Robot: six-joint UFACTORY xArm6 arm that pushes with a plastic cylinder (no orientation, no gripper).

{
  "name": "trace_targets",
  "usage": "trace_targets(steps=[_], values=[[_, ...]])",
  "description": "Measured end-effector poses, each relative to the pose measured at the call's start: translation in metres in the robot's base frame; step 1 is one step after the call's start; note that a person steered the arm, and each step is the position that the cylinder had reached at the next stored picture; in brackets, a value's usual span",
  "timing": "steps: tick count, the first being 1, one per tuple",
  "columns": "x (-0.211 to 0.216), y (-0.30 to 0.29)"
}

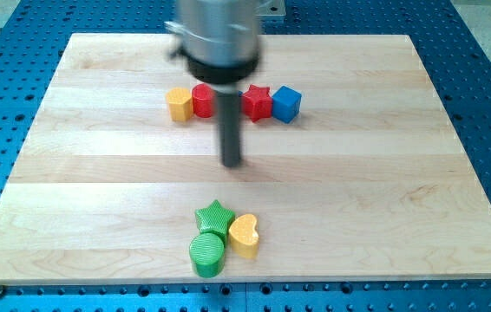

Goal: Place the green circle at the left of the hexagon

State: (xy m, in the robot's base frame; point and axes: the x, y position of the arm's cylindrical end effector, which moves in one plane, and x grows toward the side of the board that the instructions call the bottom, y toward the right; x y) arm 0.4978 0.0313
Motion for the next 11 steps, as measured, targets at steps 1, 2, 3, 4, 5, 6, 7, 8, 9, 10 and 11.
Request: trace_targets(steps=[1, 2, 3, 4, 5, 6, 7, 8, 9, 10, 11], values=[[0.090, 0.054], [0.121, 0.043], [0.121, 0.004], [0.121, -0.068], [0.097, -0.130], [0.033, -0.184], [0.066, -0.140], [0.081, -0.123], [0.086, -0.194], [0.044, -0.218], [0.050, -0.198]])
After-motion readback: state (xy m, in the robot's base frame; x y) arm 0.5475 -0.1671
